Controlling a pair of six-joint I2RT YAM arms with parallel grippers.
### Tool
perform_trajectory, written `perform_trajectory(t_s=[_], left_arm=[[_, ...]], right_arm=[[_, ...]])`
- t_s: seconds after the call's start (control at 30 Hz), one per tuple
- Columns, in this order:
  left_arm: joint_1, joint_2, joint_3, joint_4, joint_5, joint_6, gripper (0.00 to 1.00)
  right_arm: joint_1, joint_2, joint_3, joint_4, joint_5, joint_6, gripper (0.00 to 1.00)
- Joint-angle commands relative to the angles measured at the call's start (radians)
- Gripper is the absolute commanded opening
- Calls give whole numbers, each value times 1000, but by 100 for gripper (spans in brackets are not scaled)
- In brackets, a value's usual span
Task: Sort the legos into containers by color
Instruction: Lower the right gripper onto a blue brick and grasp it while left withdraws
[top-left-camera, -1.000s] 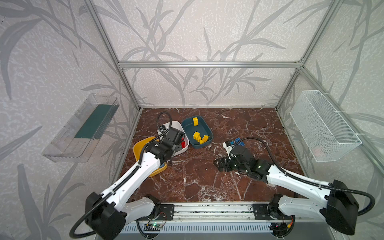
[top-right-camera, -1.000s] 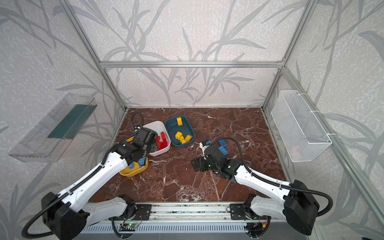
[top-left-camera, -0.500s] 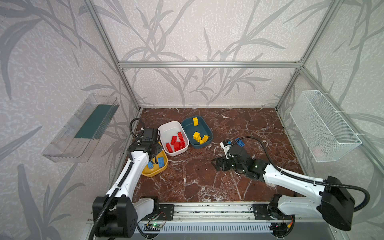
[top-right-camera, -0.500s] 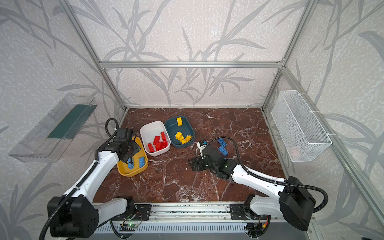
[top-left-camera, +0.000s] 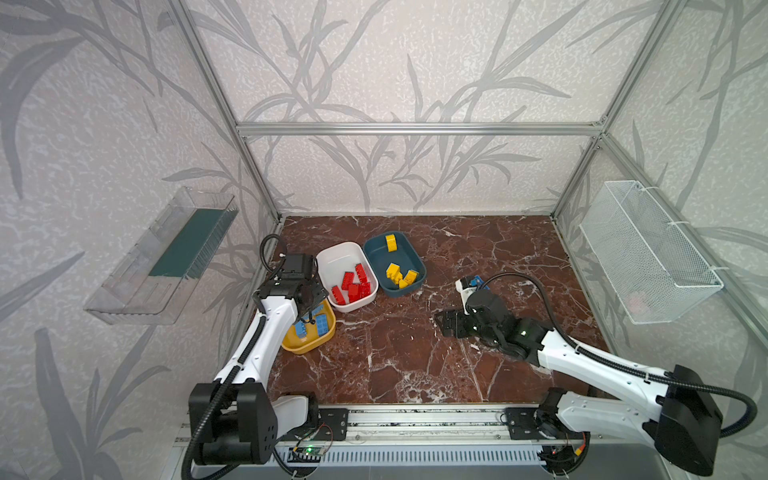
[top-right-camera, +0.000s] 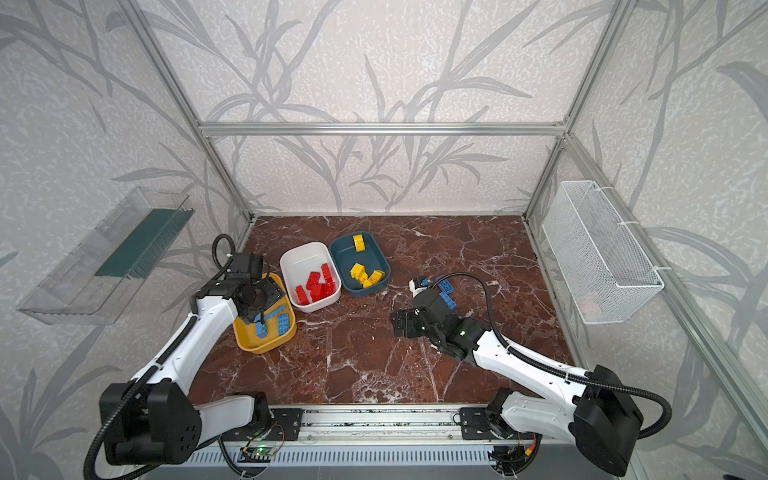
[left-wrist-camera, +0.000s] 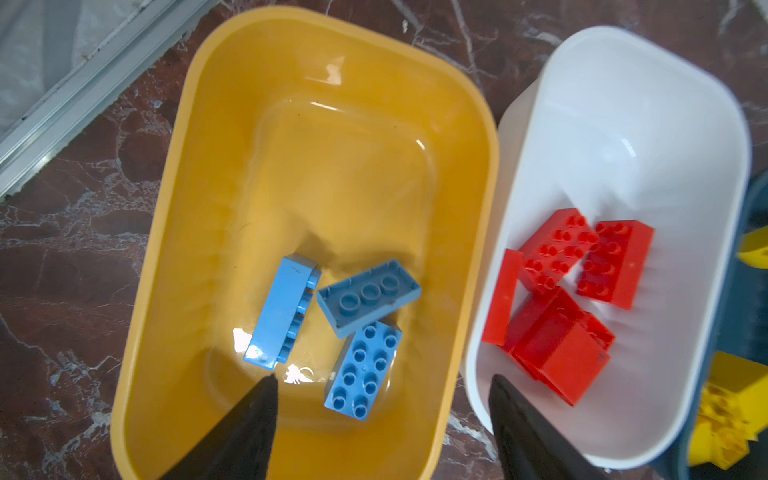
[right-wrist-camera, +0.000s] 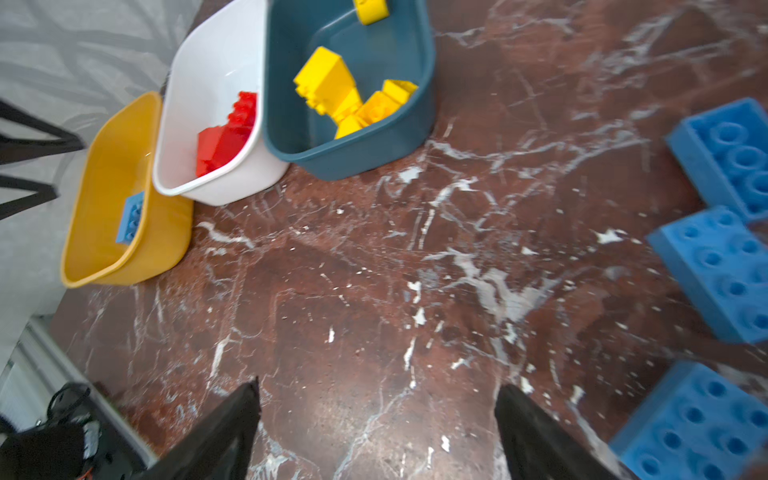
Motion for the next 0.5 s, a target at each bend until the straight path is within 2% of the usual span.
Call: perform_trajectory(t_s=[0.0,0.07,0.2,0.47], left_arm=[[3,-74,50,-47,54,83,81],[-8,-117,57,-58,88,111,82],[-54,-209,48,-78,97,161,82],[-114,-353,5,-90,131,209,82]], right_arm=[[-17,-38,23,-167,161,100,91],[-25,-41,36,-243,222,149,92],[-66,-24,57,-360,260,244,93],[-210,72,48,-371,188,305,91]])
